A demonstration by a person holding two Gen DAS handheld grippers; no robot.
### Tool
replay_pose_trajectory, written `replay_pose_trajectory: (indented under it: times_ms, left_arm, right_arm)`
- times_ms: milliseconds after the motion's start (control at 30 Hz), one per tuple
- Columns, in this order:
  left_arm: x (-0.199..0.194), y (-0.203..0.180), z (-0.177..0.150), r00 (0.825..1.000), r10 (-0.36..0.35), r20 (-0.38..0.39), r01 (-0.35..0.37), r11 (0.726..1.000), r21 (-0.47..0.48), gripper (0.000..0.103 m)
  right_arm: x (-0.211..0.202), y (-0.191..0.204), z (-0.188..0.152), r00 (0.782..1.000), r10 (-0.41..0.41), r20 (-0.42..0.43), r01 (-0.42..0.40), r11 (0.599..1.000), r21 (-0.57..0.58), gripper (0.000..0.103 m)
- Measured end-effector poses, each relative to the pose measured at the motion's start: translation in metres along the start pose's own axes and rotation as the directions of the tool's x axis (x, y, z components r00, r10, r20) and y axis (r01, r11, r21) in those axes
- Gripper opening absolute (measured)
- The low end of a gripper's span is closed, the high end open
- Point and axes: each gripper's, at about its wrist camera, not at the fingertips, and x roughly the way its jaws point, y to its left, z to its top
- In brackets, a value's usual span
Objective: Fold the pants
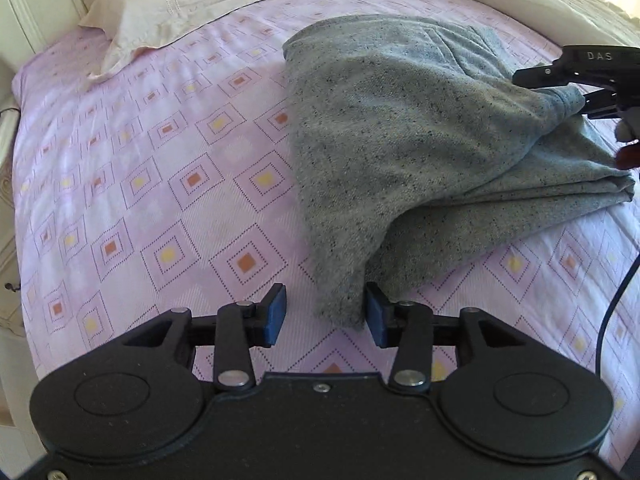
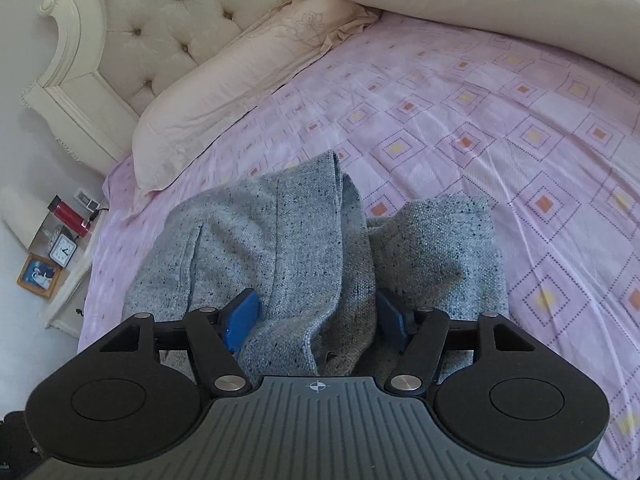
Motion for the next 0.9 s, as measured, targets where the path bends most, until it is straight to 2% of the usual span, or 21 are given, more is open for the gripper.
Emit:
replay_pose_trajectory:
  times_ms: [67,100,133,167,267,367,433,533,567,633,700,733,767,833,900]
  left_arm:
    - [0.0,0.004,-0.001,1.0,-0.016,-0.001,0.016,1.0,-0.015,0.053]
    - [-0.001,0.006,-0.001,1.0,-0.023,-0.001,0.023,0.999,-0.023,0.053]
    - [-0.002,0.008,-0.001,1.0,-0.029,-0.001,0.029,0.999,-0.033,0.053]
    - [-0.002,0.01,-0.001,0.999,-0.033,-0.003,0.033,0.998,-0.044,0.053]
    - [-0.004,0.015,0.0,0.999,-0.032,-0.002,0.032,0.997,-0.066,0.053]
    - [-0.007,0.018,0.0,0.999,-0.032,-0.004,0.031,0.997,-0.071,0.053]
    - [-0.009,0.019,-0.001,0.999,-0.037,-0.003,0.037,0.997,-0.073,0.053]
    - [-0.012,0.016,-0.003,1.0,-0.03,0.0,0.03,0.998,-0.055,0.053]
    - [-0.013,0.015,-0.003,1.0,-0.028,0.001,0.028,0.999,-0.046,0.053]
    - [-0.013,0.012,-0.004,1.0,-0.023,0.002,0.023,0.999,-0.025,0.053]
    - [-0.014,0.009,-0.006,1.0,-0.005,0.007,0.005,1.0,-0.01,0.053]
    - [-0.015,0.009,-0.007,1.0,-0.005,0.007,0.005,1.0,-0.012,0.053]
    - [-0.016,0.009,-0.008,1.0,-0.01,0.007,0.01,1.0,-0.02,0.052]
    - [-0.018,0.011,-0.009,1.0,-0.015,0.008,0.015,0.999,-0.034,0.052]
    - [-0.02,0.013,-0.01,1.0,-0.019,0.01,0.02,0.999,-0.04,0.052]
  right_arm:
    - [0.002,0.003,0.0,1.0,-0.006,-0.006,0.006,0.999,0.04,0.061]
    - [0.002,0.007,0.0,1.0,-0.001,-0.005,0.001,0.999,0.041,0.051]
    - [0.001,0.014,0.001,1.0,0.012,-0.002,-0.012,1.0,0.027,0.023]
    - [-0.002,0.027,0.002,1.0,-0.009,0.023,0.01,1.0,-0.019,0.018]
    - [-0.026,0.074,0.003,0.995,-0.006,0.096,0.026,0.978,-0.209,0.014]
    - [-0.071,0.095,0.005,0.983,0.054,0.175,-0.008,0.968,-0.252,0.01]
    - [-0.099,0.095,0.006,0.974,0.021,0.225,0.038,0.966,-0.257,0.005]
    - [-0.109,0.07,0.002,0.968,-0.1,0.23,0.146,0.97,-0.192,0.0]
    - [-0.105,0.056,-0.003,0.969,-0.128,0.21,0.163,0.974,-0.159,0.0]
    - [-0.093,0.035,-0.01,0.982,-0.09,0.168,0.112,0.986,-0.124,0.003]
    - [-0.084,0.028,-0.016,0.978,-0.092,0.185,0.113,0.988,-0.108,0.005]
    - [-0.081,0.026,-0.017,0.978,-0.083,0.192,0.107,0.987,-0.119,0.018]
    - [-0.076,0.025,-0.018,0.977,-0.085,0.195,0.111,0.986,-0.124,0.037]
    - [-0.066,0.022,-0.016,0.98,-0.08,0.182,0.104,0.987,-0.121,0.046]
    - [-0.055,0.015,-0.014,0.985,-0.096,0.145,0.112,0.988,-0.109,0.047]
